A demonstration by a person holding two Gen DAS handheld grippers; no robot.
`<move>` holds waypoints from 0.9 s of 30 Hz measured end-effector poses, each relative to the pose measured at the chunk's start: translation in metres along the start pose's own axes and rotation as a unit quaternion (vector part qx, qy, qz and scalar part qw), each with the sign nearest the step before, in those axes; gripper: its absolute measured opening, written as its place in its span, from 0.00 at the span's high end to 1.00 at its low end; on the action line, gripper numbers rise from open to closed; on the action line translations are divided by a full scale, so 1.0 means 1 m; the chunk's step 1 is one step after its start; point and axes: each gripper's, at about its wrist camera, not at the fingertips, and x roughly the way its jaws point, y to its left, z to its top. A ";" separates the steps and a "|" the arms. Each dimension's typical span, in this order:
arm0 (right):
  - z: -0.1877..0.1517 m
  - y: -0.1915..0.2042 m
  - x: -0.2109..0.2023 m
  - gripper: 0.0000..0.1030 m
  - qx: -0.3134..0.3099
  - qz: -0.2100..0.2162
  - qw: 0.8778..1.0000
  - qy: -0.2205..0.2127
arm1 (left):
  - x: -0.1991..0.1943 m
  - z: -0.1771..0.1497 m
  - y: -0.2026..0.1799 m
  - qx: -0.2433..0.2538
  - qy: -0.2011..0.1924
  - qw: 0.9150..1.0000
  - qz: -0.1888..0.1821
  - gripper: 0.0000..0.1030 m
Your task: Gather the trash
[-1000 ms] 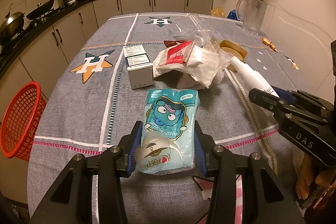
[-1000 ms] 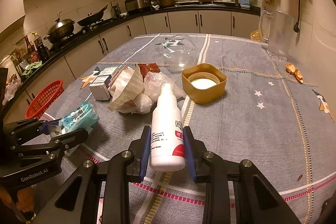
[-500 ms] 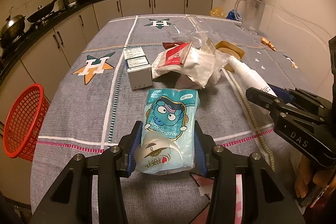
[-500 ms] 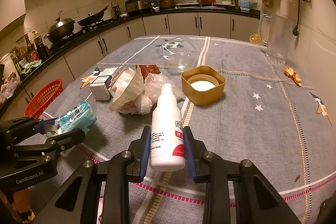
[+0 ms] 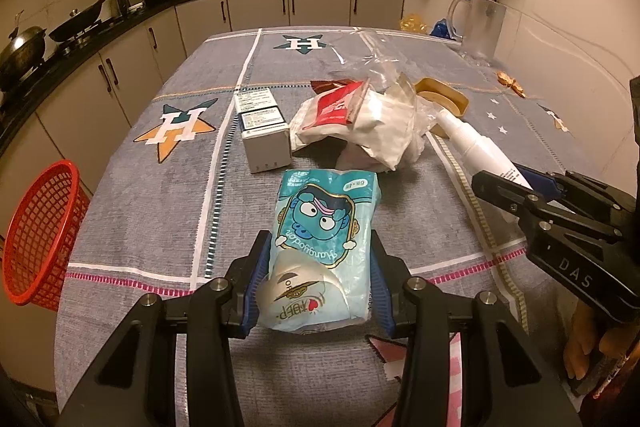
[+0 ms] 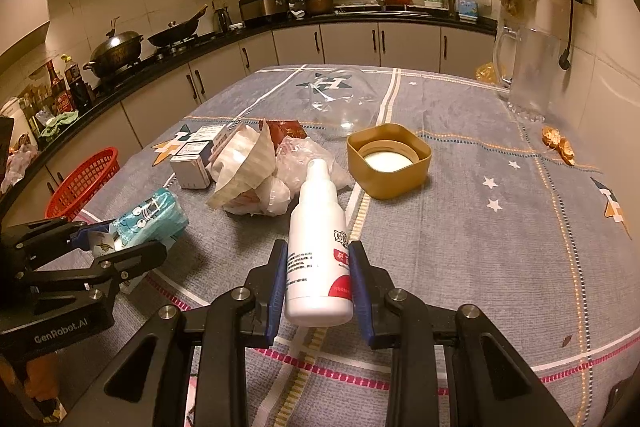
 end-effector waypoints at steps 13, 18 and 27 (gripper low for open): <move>-0.005 -0.004 -0.027 0.68 0.028 -0.002 1.000 -0.009 | -0.018 -0.008 0.016 -0.014 -0.015 1.000 -0.005 0.57; 0.003 0.016 -0.043 0.68 0.009 0.010 1.000 -0.020 | -0.026 -0.010 0.029 -0.027 -0.024 0.999 -0.006 0.57; 0.021 0.063 -0.043 0.68 -0.029 0.044 0.998 -0.022 | -0.042 -0.017 0.065 -0.059 -0.037 0.998 0.009 0.57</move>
